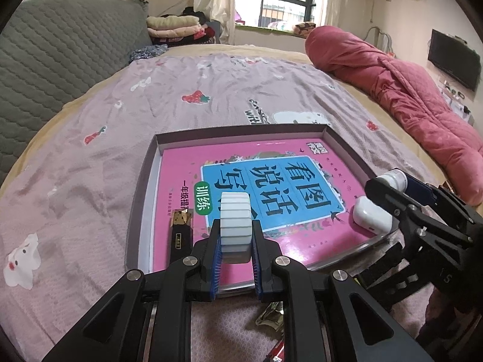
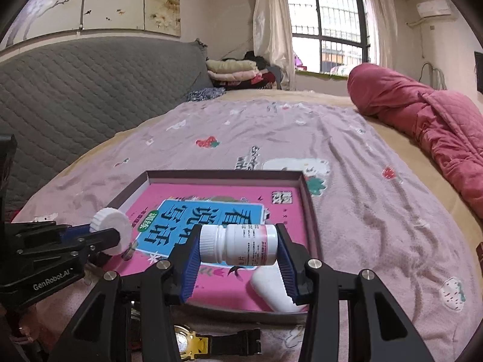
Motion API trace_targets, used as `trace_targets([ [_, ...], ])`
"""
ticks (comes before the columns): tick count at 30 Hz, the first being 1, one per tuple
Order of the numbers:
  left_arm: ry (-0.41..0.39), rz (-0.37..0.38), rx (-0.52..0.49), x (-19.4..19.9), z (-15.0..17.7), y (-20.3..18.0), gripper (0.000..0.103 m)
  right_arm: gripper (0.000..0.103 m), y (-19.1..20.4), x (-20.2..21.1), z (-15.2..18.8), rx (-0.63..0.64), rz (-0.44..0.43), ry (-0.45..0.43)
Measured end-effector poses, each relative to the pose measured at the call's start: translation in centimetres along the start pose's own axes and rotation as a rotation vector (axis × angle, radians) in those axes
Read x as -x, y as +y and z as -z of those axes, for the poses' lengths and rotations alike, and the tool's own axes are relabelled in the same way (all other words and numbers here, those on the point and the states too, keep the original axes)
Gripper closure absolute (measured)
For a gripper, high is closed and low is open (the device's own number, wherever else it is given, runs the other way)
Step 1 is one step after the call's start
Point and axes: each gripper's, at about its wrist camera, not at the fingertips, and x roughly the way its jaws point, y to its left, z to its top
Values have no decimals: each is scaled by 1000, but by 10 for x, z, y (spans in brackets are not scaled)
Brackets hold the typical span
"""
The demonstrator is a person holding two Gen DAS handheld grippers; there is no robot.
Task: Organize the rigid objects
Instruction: 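Carry the white cap and pill bottle up over the grey box with both tools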
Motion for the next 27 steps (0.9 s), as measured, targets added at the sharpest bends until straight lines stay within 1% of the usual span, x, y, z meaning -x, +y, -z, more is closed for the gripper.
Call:
trace_targets([
  [7, 26, 0, -2, -11, 3, 1, 86, 57, 17, -11, 8, 53, -39, 53],
  [11, 36, 10, 6, -14, 4, 2, 86, 57, 24, -14, 11, 77, -47, 66],
  [17, 52, 21, 19, -18, 7, 3, 86, 57, 21, -21, 14, 63, -50, 111],
  [21, 59, 26, 26, -21, 8, 3, 86, 57, 21, -24, 15, 49, -68, 131],
  [27, 65, 25, 31, -23, 8, 6, 86, 57, 22, -29, 18, 59, -71, 156],
])
